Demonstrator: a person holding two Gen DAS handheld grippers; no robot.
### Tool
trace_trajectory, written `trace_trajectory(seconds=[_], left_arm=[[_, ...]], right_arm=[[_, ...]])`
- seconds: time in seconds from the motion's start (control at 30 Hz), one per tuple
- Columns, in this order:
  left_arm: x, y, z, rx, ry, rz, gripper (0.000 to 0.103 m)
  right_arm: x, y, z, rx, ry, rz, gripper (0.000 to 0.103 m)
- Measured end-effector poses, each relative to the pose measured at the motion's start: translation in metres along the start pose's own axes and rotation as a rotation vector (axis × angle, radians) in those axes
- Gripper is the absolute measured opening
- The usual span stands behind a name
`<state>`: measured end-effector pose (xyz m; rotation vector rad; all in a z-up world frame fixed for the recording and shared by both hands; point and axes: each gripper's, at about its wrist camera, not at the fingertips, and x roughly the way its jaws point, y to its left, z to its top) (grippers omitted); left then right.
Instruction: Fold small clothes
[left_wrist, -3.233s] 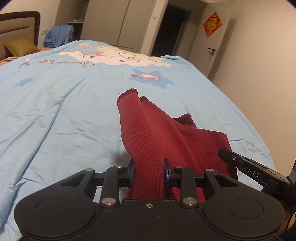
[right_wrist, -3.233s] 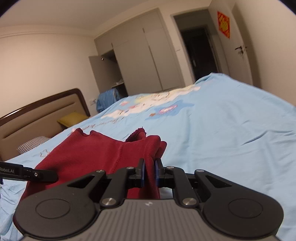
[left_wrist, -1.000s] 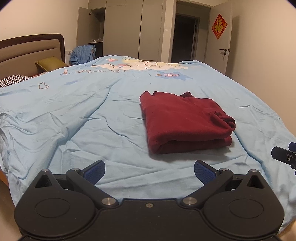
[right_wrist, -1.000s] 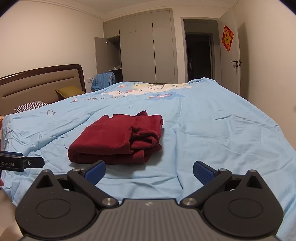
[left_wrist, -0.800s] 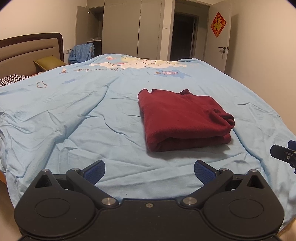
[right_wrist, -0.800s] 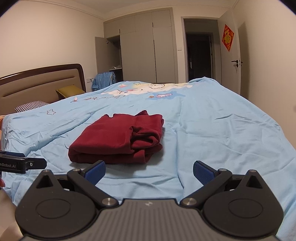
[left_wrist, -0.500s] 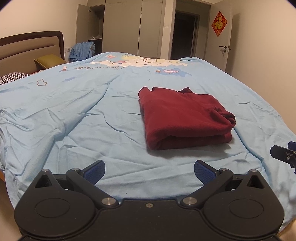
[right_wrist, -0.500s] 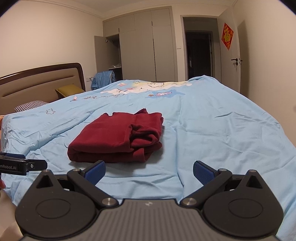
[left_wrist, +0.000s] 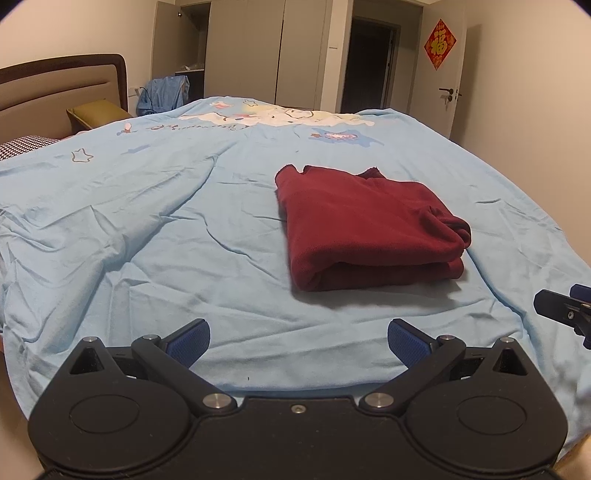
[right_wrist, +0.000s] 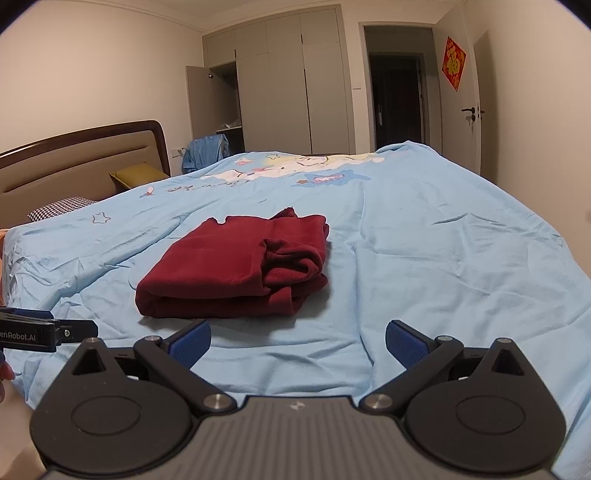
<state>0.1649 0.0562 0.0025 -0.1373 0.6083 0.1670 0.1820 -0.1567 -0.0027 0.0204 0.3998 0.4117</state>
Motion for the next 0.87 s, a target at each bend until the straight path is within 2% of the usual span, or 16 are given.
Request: trace_trajectory(seconds=[0.17, 0.3, 0.6, 0.87], left_arm=[[0.006, -0.005, 0.001, 0.025, 0.029, 0.086, 0.102], [0.008, -0.003, 0.001, -0.007, 0.031, 0.069, 0.102], [0.012, -0.007, 0.005, 0.003, 0.018, 0.068, 0.102], [0.019, -0.008, 0.007, -0.003, 0.038, 0.067, 0.102]], right_arm=[[0.003, 0.001, -0.001, 0.003, 0.010, 0.004, 0.103], [0.006, 0.001, -0.002, 0.004, 0.020, 0.004, 0.103], [0.014, 0.000, -0.001, 0.008, 0.038, 0.003, 0.103], [0.022, -0.001, -0.002, 0.014, 0.061, 0.005, 0.103]])
